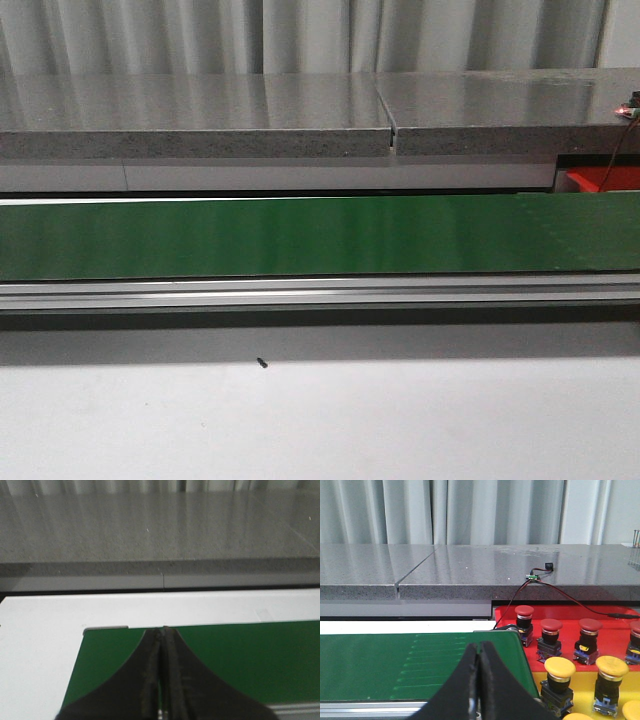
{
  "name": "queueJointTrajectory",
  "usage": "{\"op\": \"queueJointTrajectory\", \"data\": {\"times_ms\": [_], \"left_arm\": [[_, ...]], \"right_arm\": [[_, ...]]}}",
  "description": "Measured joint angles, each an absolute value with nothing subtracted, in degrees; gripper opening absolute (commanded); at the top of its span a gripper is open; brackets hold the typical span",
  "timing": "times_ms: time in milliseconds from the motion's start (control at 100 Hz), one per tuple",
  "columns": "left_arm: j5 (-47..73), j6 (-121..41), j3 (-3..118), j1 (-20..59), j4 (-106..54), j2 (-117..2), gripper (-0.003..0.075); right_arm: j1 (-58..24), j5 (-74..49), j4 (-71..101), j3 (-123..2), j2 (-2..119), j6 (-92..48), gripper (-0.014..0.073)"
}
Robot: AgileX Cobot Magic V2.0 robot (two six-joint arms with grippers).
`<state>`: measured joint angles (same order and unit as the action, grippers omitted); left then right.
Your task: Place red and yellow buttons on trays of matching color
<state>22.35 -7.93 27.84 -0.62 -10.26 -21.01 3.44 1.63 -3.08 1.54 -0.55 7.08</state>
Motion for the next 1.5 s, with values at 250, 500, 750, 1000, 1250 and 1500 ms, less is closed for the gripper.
{"op": "queueJointTrajectory", "data": {"times_ms": [250,500,750,1000,1250,1500], "left_arm": [[5.51,5.96,13.18,0.27,-1.93,-12.34,-0.002],[2.33,7.42,2.18,3.29,-0.88,-3.65,-0.002],[1.98,5.09,0.15,5.3,-1.13,0.33,-0.002],[2.37,1.87,0.15,5.3,-3.41,0.33,-0.002],[2.37,1.47,0.15,5.3,-3.49,0.33,-0.002],[2.46,1.47,0.15,5.3,-3.54,0.33,-0.002]], "right_arm": [[3.44,1.63,-3.08,1.54,-0.55,7.08,-0.0066],[3.44,1.63,-3.08,1.54,-0.55,7.08,-0.0066],[3.44,1.74,-3.08,1.54,-0.55,7.08,-0.0066],[3.44,1.74,-3.08,1.54,-0.55,7.17,-0.0066],[3.44,1.74,-3.08,1.54,-0.55,7.17,-0.0066],[3.44,1.74,-3.08,1.54,-0.55,7.17,-0.0066]]}}
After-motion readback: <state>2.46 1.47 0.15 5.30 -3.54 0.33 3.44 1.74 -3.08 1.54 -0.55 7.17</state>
